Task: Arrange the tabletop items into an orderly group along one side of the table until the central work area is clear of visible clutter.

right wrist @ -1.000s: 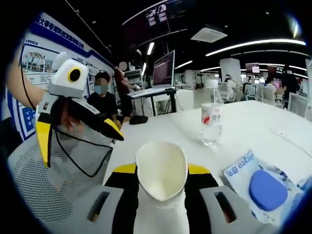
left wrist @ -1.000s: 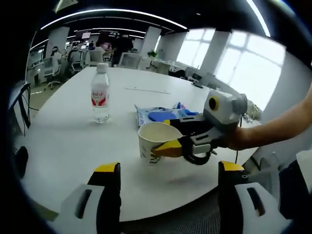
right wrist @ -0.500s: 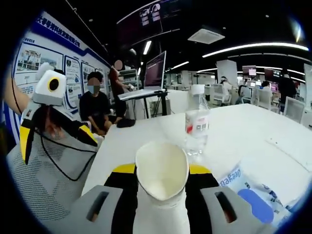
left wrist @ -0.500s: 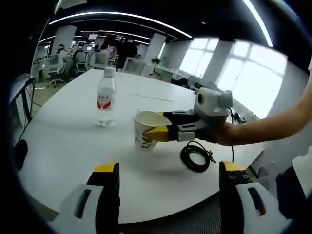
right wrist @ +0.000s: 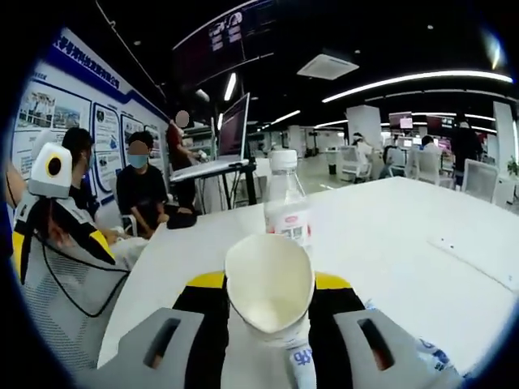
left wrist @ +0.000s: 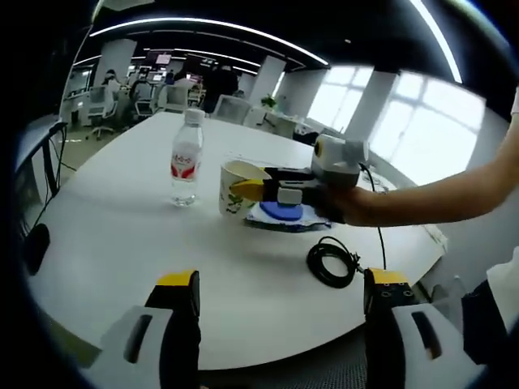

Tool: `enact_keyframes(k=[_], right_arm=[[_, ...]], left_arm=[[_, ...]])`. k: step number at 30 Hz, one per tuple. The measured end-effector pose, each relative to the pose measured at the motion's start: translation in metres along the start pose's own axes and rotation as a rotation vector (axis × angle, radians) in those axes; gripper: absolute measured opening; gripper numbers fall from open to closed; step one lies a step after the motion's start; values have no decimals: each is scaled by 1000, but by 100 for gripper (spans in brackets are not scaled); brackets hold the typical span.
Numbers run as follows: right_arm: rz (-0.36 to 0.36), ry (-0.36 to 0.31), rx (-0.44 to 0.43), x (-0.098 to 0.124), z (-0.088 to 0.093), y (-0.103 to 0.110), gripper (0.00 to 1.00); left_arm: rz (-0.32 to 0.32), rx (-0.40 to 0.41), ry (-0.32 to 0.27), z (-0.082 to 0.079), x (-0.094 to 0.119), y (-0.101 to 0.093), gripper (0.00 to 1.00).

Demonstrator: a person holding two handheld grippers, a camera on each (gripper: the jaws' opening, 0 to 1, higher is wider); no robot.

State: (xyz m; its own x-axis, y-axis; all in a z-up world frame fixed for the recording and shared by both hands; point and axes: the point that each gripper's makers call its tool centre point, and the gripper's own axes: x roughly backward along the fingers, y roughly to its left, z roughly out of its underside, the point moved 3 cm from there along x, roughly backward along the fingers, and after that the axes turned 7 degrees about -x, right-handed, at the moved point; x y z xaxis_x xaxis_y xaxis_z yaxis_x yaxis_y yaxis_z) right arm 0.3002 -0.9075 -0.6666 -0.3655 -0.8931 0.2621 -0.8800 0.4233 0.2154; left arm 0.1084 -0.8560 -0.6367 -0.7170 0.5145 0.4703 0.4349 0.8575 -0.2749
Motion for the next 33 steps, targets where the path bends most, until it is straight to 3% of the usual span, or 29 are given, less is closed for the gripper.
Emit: enact_keyframes(k=[13,18,33], right_arm=[[-5,22,20,-23,-3,-31,36],[5,11,-17,-24,-4,-43,36],[-25,40,-34,-31,6,-42,36]], left_arm=[[-15,-35,35,6,-4,1,78],[-13,-39,51,8,-6,1,77],[1,-39,57,10,-9,0,77]])
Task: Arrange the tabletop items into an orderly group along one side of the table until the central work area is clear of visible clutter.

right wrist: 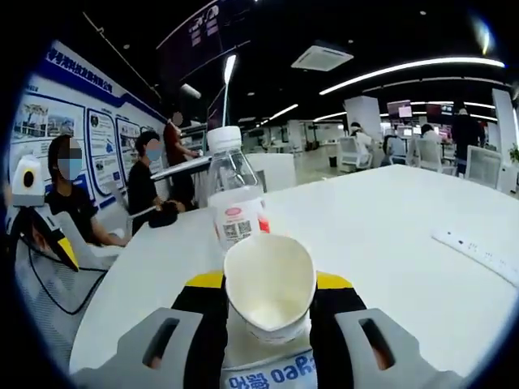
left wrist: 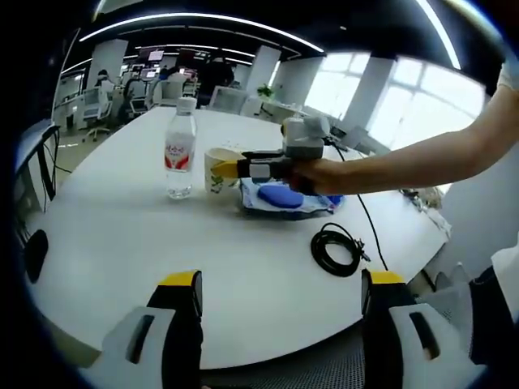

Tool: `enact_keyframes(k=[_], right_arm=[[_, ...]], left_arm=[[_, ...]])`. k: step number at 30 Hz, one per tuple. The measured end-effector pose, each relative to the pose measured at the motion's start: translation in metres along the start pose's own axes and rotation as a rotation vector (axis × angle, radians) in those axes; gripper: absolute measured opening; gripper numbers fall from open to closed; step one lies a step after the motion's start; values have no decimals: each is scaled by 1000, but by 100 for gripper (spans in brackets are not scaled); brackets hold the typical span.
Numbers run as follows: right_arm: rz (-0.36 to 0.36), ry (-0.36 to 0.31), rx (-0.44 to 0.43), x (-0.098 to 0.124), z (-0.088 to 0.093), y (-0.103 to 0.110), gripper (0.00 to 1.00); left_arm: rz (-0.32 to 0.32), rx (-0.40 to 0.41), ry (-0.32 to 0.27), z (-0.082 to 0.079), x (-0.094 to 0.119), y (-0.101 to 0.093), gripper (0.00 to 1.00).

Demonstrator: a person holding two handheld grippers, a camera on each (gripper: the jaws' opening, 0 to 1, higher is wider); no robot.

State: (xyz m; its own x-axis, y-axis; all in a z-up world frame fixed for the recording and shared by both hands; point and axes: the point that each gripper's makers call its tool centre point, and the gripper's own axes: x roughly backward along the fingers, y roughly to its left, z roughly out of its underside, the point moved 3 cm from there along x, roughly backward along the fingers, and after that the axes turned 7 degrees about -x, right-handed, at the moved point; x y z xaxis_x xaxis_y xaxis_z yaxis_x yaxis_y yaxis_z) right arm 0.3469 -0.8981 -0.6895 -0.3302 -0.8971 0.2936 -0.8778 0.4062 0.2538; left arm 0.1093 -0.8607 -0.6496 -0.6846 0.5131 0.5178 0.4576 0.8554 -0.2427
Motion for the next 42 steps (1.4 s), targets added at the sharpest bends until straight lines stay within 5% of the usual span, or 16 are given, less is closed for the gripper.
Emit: enact_keyframes(k=[30,42], right_arm=[[-10,42,-40,-4,10,2,41],[36,25,-52,5,7,-4,65]], left_arm=[[-49,48,-51,-7,4,10,79],[-50,52,-59,-8,5,9,79]])
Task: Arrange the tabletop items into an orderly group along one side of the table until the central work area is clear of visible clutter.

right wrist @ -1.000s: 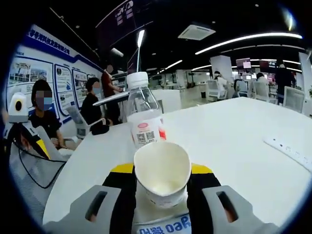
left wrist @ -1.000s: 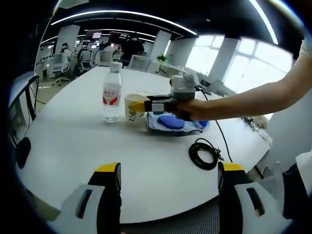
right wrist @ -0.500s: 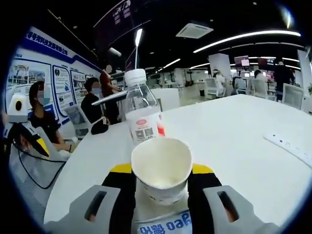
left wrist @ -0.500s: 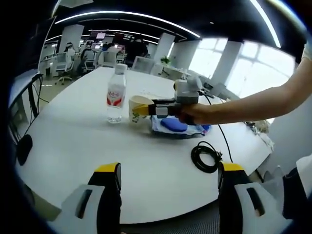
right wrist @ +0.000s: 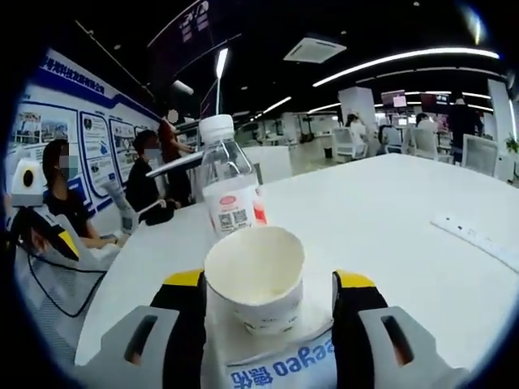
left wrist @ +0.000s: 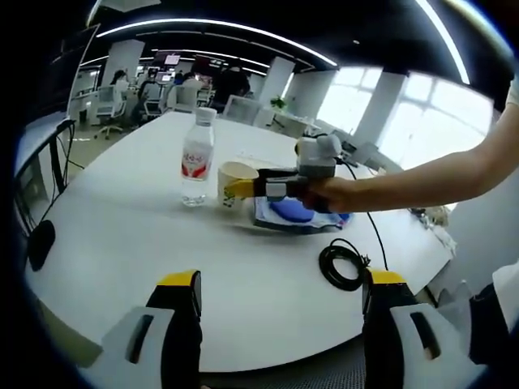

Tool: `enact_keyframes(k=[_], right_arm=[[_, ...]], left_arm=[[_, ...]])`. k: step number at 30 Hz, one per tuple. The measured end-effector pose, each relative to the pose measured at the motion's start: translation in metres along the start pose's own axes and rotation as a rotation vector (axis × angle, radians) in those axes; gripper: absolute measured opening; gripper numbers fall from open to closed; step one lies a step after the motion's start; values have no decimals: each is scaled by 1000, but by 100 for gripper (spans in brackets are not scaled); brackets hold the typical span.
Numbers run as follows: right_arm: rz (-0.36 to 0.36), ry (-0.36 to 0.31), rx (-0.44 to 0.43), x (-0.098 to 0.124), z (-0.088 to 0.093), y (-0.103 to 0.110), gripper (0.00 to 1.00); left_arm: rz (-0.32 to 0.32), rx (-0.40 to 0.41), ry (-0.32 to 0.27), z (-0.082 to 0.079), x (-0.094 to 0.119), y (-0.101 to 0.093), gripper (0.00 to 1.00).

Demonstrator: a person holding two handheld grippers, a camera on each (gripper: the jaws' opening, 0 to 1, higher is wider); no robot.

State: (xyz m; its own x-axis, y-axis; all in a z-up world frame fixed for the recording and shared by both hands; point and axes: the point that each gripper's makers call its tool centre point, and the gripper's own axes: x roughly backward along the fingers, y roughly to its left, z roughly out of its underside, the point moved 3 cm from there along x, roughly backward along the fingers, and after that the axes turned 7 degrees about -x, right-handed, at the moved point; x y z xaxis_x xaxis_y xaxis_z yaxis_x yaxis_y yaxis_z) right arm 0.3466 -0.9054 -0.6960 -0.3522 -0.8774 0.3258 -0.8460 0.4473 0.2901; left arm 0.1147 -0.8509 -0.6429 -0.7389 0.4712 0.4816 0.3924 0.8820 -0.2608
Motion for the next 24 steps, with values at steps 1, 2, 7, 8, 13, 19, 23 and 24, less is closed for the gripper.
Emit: enact_keyframes(k=[1,2,7,8,13,19,23,24], right_arm=[[3,0,-2,1,-1,-1,67],[5,0,-10,3,-1,-1,69],[-7,15,21,11,-4,6,77],[-8,16,20,12,-4,7,79],[1,34,38,17,-5,11,87],[-5,39,52,31,-9,21,90],[11,28,55,43,-11,20,91],[15,23,54,48,-12,21,91]], left_arm=[[0,0,0,0,0,0,79],[1,-1,0,0,0,0,79],[3,4,-13,-2,1,0,79],[3,6,-17,-3,1,0,79],[9,15,-38,-6,4,-1,80],[13,1,-47,-8,5,-4,81],[19,-11,-52,-8,5,-6,81],[22,-15,-54,-9,6,-7,81]])
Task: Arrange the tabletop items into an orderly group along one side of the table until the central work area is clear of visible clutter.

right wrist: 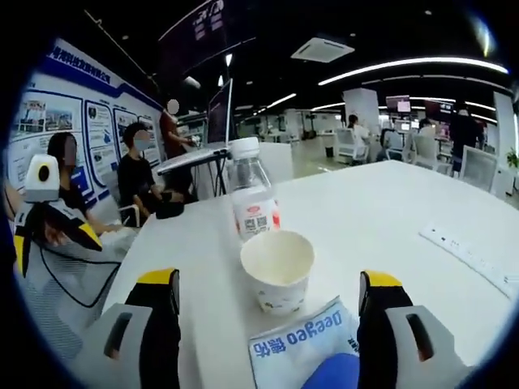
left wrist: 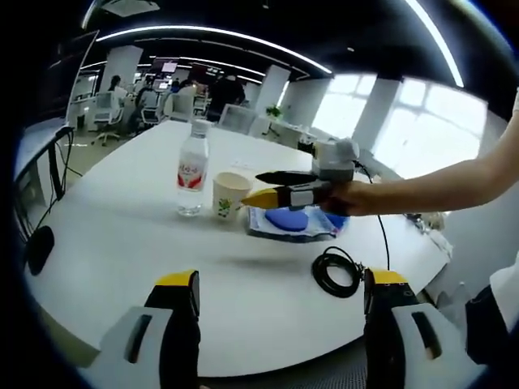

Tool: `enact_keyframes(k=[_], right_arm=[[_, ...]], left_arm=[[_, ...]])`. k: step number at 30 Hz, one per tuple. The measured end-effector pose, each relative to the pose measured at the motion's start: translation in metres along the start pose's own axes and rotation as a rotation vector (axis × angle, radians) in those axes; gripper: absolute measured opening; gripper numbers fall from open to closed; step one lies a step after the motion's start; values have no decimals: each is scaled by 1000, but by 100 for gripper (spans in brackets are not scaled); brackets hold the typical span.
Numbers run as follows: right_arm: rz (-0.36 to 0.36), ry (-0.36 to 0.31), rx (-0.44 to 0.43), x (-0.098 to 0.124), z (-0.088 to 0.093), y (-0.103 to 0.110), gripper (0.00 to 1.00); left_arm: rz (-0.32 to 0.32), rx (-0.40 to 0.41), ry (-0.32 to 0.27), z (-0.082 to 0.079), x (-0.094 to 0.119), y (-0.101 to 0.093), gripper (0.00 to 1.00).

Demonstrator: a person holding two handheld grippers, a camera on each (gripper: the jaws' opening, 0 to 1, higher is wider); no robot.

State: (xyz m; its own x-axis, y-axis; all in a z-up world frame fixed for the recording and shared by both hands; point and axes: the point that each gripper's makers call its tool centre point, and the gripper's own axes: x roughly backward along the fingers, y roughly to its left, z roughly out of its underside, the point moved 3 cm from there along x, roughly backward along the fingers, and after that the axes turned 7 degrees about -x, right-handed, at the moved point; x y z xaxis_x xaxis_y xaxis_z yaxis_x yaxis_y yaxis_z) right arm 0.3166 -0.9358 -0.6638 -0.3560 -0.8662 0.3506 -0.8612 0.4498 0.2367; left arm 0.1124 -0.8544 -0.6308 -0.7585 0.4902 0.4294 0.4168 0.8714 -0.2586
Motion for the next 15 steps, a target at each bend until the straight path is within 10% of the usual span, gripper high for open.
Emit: enact_keyframes(k=[15], right_arm=[[73,-54,-16,49,9,-1,90]], left_arm=[[81,-90,43,6,-3,-19,83]])
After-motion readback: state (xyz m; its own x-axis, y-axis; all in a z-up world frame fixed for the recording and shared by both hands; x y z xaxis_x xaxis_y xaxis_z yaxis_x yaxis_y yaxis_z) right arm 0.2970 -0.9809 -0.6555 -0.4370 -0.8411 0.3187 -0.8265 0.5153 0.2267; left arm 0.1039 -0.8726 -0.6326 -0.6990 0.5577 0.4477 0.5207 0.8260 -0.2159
